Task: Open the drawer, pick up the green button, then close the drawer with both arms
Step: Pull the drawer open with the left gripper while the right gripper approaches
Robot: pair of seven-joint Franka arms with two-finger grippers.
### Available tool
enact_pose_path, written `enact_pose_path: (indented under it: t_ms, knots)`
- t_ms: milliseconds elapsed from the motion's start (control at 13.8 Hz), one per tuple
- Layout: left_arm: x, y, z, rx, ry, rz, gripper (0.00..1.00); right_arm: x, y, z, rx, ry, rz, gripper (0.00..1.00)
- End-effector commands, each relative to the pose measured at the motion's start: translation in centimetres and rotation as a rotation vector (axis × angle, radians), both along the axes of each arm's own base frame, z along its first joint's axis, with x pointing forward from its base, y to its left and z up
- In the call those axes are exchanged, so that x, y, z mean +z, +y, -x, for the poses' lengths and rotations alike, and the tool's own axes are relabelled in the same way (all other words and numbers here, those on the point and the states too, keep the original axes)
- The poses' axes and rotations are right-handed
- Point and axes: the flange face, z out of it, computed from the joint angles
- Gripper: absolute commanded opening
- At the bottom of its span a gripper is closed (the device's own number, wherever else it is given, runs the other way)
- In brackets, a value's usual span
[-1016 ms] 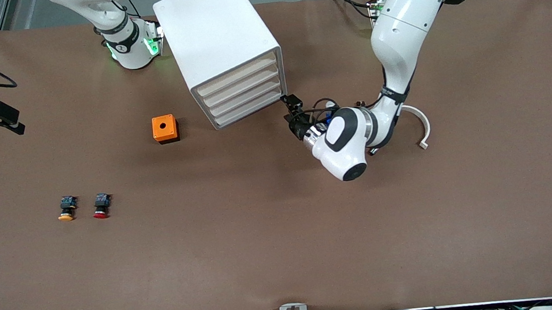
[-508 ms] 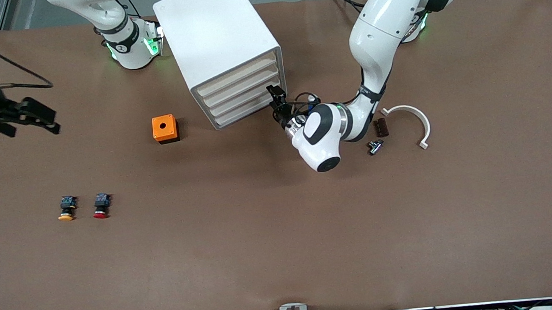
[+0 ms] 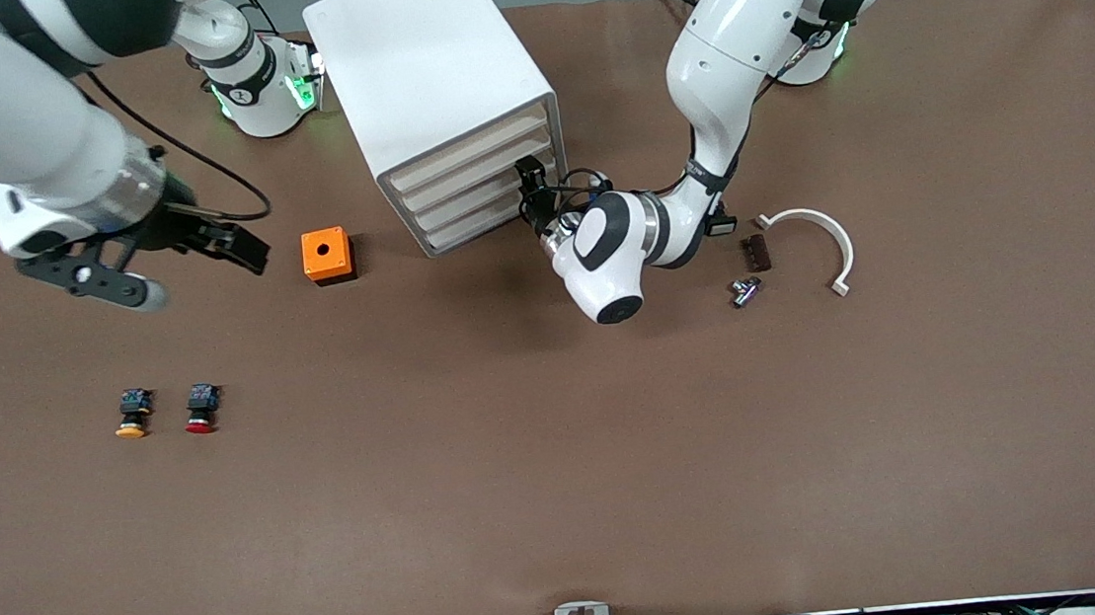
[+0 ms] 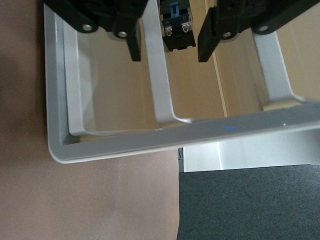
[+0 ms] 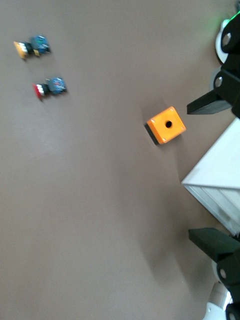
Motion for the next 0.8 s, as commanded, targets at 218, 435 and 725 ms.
enact_pose_path:
  t_ms: [218, 435, 725]
  knots:
    - [-1.6, 0.5, -0.9, 0.051, 0.042, -0.019, 0.0, -4.2, 8.9, 0.9, -0.192, 0.005, 0.034, 1.0]
    - [-0.9, 3.8, -4.7, 0.114, 0.028, -0.018, 0.0, -6.3, 13.3, 1.9, -0.291, -0.011, 0.039, 1.0]
    - [0.6, 7.7, -9.9, 0.189, -0.02, 0.003, 0.0, -9.5, 17.1, 2.3, -0.355, -0.015, 0.039, 1.0]
